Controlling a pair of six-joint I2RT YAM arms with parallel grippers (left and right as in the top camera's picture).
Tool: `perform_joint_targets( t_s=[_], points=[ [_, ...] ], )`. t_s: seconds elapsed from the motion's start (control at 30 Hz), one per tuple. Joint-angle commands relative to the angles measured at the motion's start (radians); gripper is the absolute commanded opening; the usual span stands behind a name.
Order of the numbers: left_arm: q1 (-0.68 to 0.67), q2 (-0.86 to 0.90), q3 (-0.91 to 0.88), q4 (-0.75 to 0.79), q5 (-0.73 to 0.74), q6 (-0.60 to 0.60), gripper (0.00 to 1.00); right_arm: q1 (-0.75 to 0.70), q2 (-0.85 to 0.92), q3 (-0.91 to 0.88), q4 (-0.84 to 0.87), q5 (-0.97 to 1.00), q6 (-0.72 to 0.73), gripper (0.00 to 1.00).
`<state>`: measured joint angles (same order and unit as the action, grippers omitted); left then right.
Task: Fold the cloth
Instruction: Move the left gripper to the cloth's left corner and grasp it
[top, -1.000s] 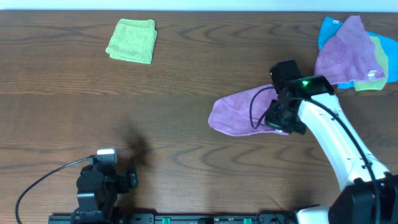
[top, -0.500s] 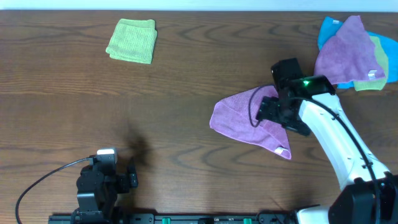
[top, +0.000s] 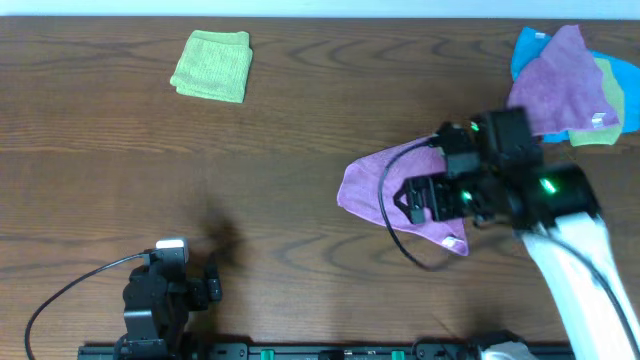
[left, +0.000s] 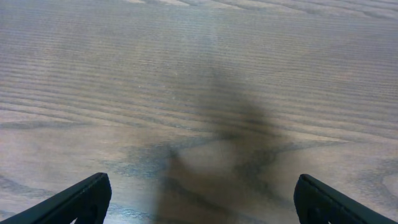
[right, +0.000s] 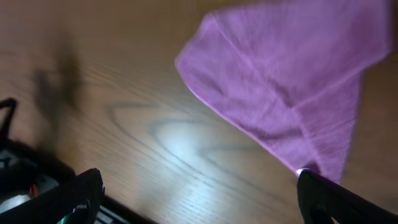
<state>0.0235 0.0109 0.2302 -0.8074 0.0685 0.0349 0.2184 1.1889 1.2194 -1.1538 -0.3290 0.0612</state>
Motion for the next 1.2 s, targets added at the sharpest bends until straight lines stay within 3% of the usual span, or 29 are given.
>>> perform_joint_targets(
  t_s=[0.0, 0.37, 0.43, 0.53, 0.6, 0.67, 0.77, 0.87, 1.03, 1.17],
  points=[
    [0.0, -0.005, -0.038, -0.041, 0.003, 0.018, 0.95, -0.003, -0.101, 0.003, -0.013, -0.011, -0.04, 0.99],
    [0.0, -0.005, -0.038, -0.024, 0.004, 0.016, 0.95, -0.003, -0.24, 0.003, -0.183, -0.019, -0.04, 0.99],
    [0.0, -0.005, -0.038, 0.062, 0.068, -0.105, 0.95, -0.003, -0.24, 0.003, -0.193, -0.018, -0.04, 0.99],
    [0.0, -0.005, -0.038, 0.166, 0.398, -0.45, 0.95, -0.003, -0.24, 0.003, -0.198, -0.015, -0.031, 0.99],
    [0.0, -0.005, -0.038, 0.163, 0.573, -0.587, 0.95, -0.003, -0.24, 0.003, -0.197, -0.007, -0.01, 0.99],
    [0.0, -0.005, -0.038, 0.132, 0.652, -0.628, 0.95, -0.003, -0.24, 0.003, -0.197, -0.01, 0.04, 0.99],
    [0.001, -0.005, -0.039, 0.129, 0.632, -0.687, 0.95, -0.003, -0.24, 0.003, -0.199, -0.049, 0.138, 0.99],
    [0.0, -0.004, -0.039, 0.211, 0.679, -0.736, 0.95, -0.003, -0.237, 0.003, -0.23, -0.082, 0.178, 0.99],
    [-0.005, 0.084, -0.039, 0.362, 0.807, -0.868, 0.96, -0.003, -0.236, 0.003, -0.324, 0.19, 0.232, 0.99],
    [-0.033, 0.272, -0.027, 0.476, 0.898, -0.896, 0.95, -0.012, -0.238, 0.002, -0.307, 0.24, 0.241, 0.99]
  ],
)
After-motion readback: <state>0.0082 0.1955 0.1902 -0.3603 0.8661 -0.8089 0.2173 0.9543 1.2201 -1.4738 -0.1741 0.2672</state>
